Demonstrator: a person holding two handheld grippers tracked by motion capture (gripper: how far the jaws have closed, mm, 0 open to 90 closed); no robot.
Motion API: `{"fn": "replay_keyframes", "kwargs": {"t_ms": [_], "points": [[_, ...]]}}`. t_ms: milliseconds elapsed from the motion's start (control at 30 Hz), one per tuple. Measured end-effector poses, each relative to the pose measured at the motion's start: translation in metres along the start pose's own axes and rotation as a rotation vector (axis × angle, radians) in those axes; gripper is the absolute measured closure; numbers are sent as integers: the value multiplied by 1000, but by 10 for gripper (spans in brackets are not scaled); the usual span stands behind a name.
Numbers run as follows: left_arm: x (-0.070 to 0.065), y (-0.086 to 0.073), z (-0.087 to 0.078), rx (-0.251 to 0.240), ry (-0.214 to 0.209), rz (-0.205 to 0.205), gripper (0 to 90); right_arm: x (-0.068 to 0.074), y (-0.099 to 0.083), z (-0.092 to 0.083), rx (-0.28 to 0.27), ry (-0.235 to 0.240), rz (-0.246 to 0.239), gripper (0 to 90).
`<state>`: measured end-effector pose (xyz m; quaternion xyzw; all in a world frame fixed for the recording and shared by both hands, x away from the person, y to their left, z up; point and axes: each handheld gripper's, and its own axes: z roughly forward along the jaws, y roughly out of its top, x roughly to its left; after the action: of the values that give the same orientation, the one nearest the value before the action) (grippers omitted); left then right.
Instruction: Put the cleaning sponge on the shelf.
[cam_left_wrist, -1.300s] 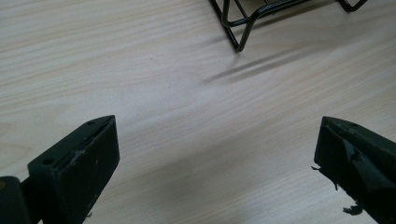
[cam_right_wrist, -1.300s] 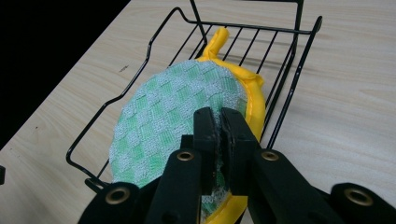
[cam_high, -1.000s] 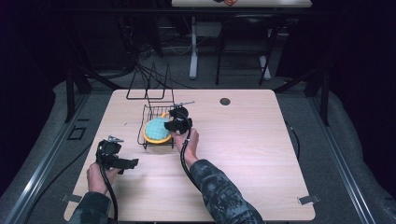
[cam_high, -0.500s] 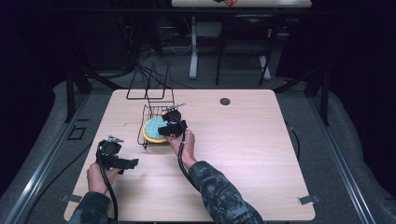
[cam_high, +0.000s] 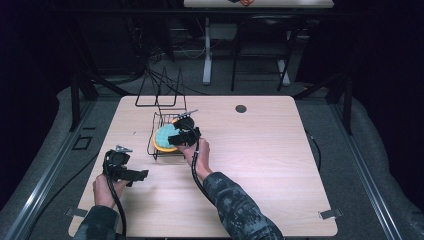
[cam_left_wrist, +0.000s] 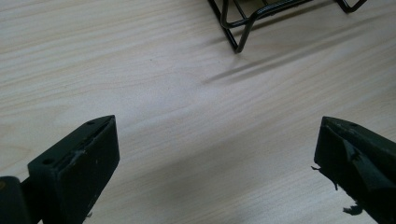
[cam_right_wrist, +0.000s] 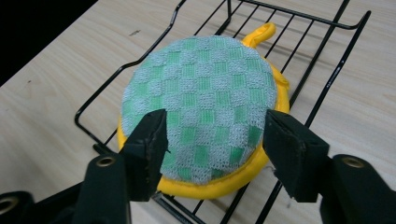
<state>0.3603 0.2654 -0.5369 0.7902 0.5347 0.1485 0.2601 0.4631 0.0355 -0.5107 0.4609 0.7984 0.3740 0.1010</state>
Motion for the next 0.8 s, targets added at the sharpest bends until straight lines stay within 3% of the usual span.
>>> {"fn": "replay_keyframes", "kwargs": {"t_ms": [267,500,800], "points": [[0,0,0,-1,1,3,1,-5,0,-28,-42,57,-49,231],[-2,0,0,-4,2,3,1,-10,-5,-61,-35,106,-101,149],[-2,1,0,-2,2,6,0,-24,-16,-101,-45,114,-148,87]]}}
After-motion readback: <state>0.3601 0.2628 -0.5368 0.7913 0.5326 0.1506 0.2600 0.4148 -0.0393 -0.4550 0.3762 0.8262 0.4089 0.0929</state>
